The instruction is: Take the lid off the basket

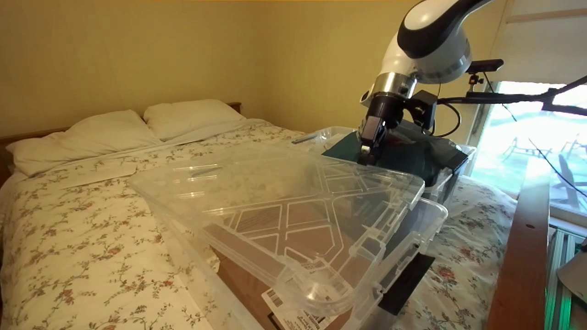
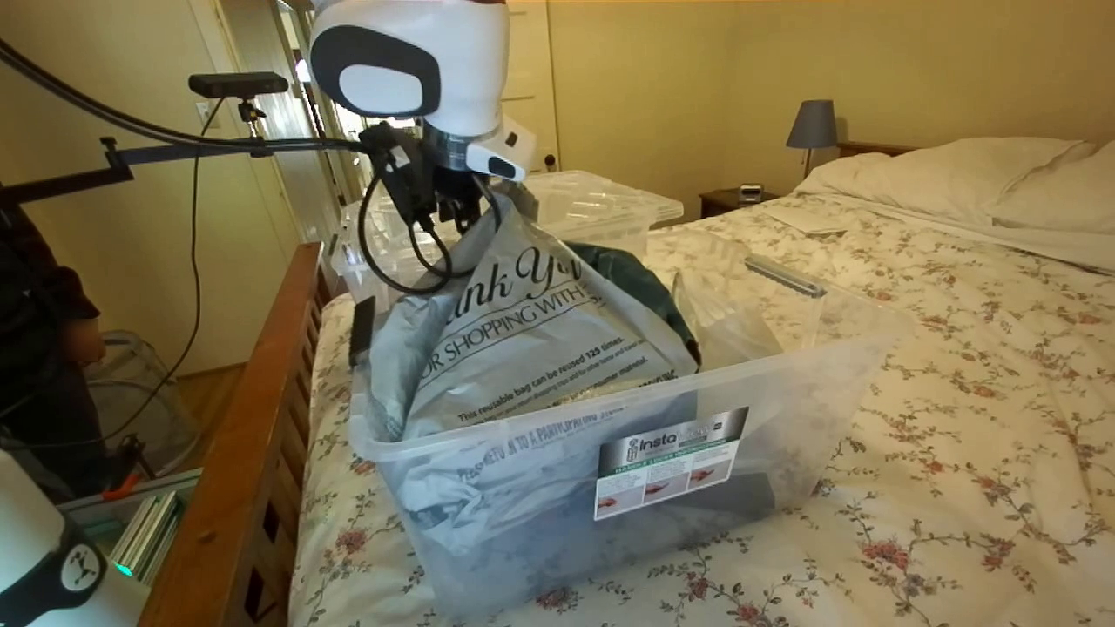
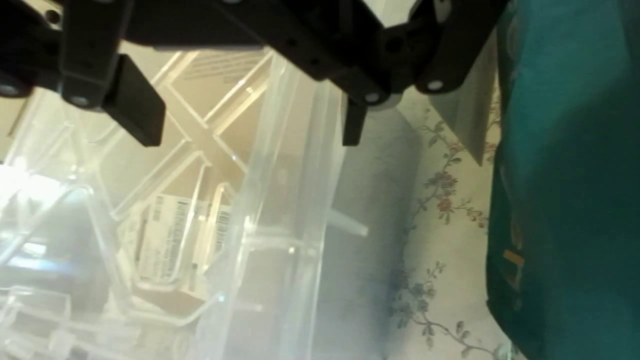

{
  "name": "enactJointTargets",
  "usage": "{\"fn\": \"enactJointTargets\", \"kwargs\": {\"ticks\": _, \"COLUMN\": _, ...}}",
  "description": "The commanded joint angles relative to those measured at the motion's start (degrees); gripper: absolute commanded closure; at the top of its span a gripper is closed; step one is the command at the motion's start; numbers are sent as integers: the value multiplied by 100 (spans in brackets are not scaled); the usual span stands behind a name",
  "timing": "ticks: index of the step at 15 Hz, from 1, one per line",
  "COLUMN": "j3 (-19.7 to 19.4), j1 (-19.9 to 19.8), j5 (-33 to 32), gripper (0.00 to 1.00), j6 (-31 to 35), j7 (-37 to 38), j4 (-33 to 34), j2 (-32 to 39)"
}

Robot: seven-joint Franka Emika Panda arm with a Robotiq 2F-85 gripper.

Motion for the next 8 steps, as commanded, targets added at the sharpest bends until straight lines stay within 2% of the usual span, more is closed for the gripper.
{"fn": "enactJointTargets", "kwargs": {"ticks": 1, "j3": -77, "j1": -173, "j5": 727, "gripper": 39, "j6": -980, "j7": -604, "j4": 436, "j2": 67}}
{"fn": "enactJointTargets", "kwargs": {"ticks": 5, "j3": -65, "j1": -289, "j5": 976, "gripper": 69, "j6": -1577, "j7": -686, "j4": 686, "j2": 109}}
{"fn": "enactJointTargets", "kwargs": {"ticks": 7, "j3": 66, "j1": -271, "j5": 263, "gripper": 83, "j6": -1151, "j7": 24, "j4": 656, "j2": 90}}
{"fn": "enactJointTargets", "kwargs": {"ticks": 8, "j3": 118, "j1": -246, "j5": -13, "gripper": 39, "j6": -967, "j7": 227, "j4": 631, "j2": 91}}
